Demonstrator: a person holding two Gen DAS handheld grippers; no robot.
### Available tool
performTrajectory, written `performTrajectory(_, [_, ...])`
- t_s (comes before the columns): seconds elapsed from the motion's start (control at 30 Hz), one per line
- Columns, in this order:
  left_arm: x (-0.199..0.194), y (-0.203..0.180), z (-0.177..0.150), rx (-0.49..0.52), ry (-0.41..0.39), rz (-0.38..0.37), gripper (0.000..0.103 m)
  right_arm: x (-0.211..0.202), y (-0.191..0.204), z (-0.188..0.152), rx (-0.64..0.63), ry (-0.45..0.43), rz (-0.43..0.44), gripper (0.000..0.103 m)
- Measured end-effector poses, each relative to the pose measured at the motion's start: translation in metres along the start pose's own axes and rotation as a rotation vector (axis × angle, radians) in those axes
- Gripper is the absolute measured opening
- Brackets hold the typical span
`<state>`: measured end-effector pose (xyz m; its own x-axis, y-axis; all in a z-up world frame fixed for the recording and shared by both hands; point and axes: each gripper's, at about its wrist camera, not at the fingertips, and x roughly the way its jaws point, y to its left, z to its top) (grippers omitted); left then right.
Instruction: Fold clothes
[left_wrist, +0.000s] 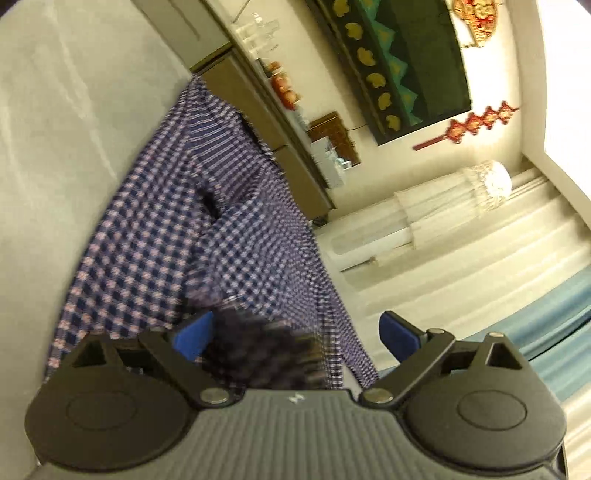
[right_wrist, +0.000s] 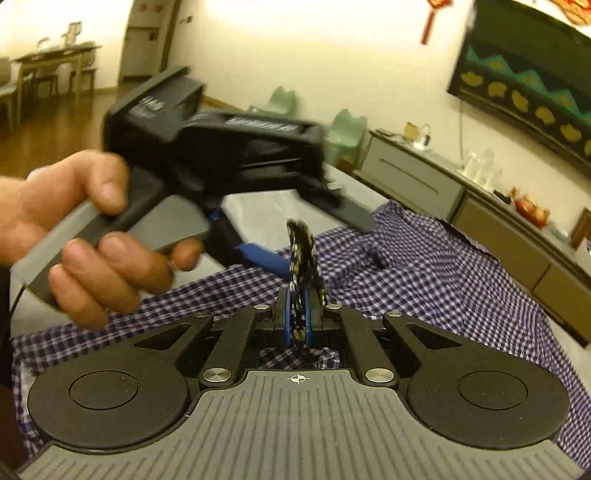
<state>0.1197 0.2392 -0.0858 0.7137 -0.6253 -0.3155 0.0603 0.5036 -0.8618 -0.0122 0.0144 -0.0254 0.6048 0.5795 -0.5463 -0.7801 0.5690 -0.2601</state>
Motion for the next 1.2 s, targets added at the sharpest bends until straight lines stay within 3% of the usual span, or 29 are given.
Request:
performTrajectory(0.03, [0.001, -0.003, 0.000, 0.022, 0.011, 0.029, 0.077, -0.002, 0.005, -0.002, -0.015, 0.001, 0.009, 0.004])
performTrajectory(0.07, [0.002, -0.004, -0.001, 0.038, 0.025, 0.061, 0.031, -0.001, 0.008, -0.001, -0.025, 0.004, 0.019, 0.004])
performTrajectory(0.1, [0.001, -0.004, -0.003, 0.046, 0.038, 0.089, 0.007, -0.001, 0.011, 0.000, -0.033, 0.008, 0.028, 0.004])
performTrajectory(0.13, [0.001, -0.005, -0.005, 0.055, 0.051, 0.116, 0.005, 0.001, 0.013, -0.002, -0.037, 0.016, 0.036, 0.004])
performTrajectory(0.27, [-0.026, -0.008, -0.020, 0.028, -0.003, 0.162, 0.004, -0.005, 0.003, -0.008, 0.003, 0.042, 0.093, 0.011])
performTrajectory(0.37, [-0.055, -0.010, -0.034, -0.020, -0.052, 0.154, 0.004, -0.014, -0.018, -0.014, 0.080, 0.053, 0.122, 0.037])
performTrajectory(0.53, [-0.054, -0.005, -0.042, -0.029, -0.021, 0.152, 0.011, -0.002, -0.077, -0.021, 0.324, 0.102, 0.107, 0.040])
performTrajectory(0.6, [-0.045, 0.001, -0.041, -0.054, -0.006, 0.160, 0.046, 0.008, -0.095, -0.022, 0.438, 0.121, 0.090, 0.043])
performTrajectory(0.67, [-0.038, 0.003, -0.042, -0.062, 0.003, 0.171, 0.071, 0.016, -0.105, -0.026, 0.540, 0.137, 0.090, 0.044])
performTrajectory(0.73, [-0.033, 0.002, -0.046, -0.038, 0.018, 0.191, 0.076, 0.021, -0.110, -0.032, 0.618, 0.150, 0.101, 0.046])
performTrajectory(0.77, [-0.030, 0.000, -0.049, -0.020, 0.029, 0.202, 0.076, 0.023, -0.110, -0.035, 0.634, 0.155, 0.103, 0.048])
performTrajectory(0.8, [-0.028, -0.002, -0.051, 0.006, 0.039, 0.215, 0.070, 0.025, -0.110, -0.038, 0.640, 0.160, 0.100, 0.049])
performTrajectory(0.83, [-0.027, -0.003, -0.053, 0.036, 0.048, 0.228, 0.056, 0.026, -0.109, -0.041, 0.645, 0.165, 0.097, 0.049])
performTrajectory(0.87, [-0.026, -0.005, -0.055, 0.064, 0.058, 0.245, 0.010, 0.028, -0.108, -0.043, 0.652, 0.170, 0.096, 0.049])
performTrajectory(0.97, [-0.042, -0.017, -0.057, 0.082, 0.005, 0.237, 0.009, 0.032, -0.115, -0.045, 0.677, 0.175, 0.087, 0.049])
performTrajectory(1.1, [-0.083, -0.031, -0.071, 0.046, -0.090, 0.169, 0.009, 0.040, -0.126, -0.026, 0.665, 0.158, 0.079, 0.054])
performTrajectory(1.2, [-0.100, -0.021, -0.092, -0.013, -0.114, 0.198, 0.009, 0.053, -0.131, -0.016, 0.651, 0.170, 0.081, 0.057])
